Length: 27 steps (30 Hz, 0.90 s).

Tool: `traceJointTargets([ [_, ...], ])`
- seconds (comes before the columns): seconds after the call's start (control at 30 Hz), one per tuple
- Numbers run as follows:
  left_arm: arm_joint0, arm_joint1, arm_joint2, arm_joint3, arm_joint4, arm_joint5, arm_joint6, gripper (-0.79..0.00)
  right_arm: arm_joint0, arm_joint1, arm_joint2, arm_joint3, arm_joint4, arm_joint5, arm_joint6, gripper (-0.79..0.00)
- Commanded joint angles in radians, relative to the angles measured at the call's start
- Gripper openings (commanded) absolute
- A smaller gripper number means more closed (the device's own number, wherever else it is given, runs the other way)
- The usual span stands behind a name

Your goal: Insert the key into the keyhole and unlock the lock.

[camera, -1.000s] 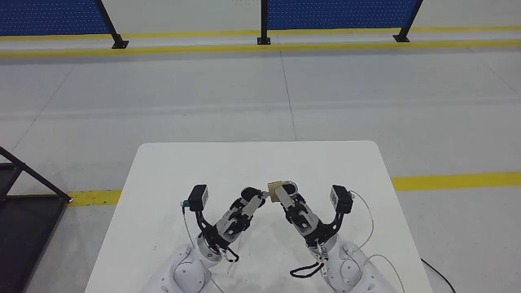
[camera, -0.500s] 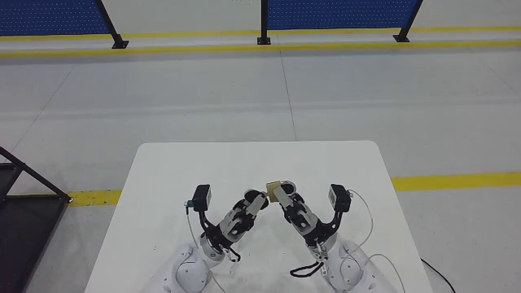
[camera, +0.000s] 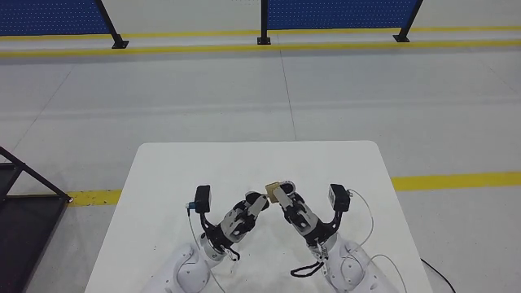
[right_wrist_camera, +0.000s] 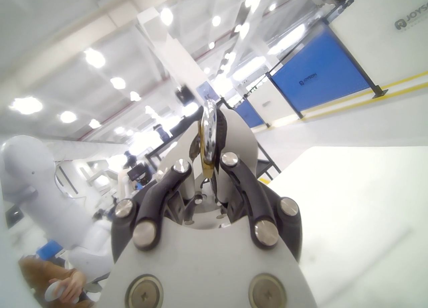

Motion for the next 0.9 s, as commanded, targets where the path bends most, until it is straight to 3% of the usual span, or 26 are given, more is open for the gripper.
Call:
traceJointTargets([
  [0.0,0.002,-0.001,-0.002,-0.002,0.033,0.007,0.024,-0.785,-0.005,0.002,0.004,-0.006,-0.003,0.005,0.008,-0.785],
  [0.53,0.016,-0.004,-0.014,-0.003,0.28,0.079,0.183,-0.785,-0.035,0.012,0.025,-0.049,-0.01,0.078,0.06,-0.785],
  [0.87,0.021,-0.002,-0.008,0.001,0.479,0.193,0.314,-0.785,-0.042,0.016,0.027,-0.063,-0.007,0.106,0.083,-0.785],
])
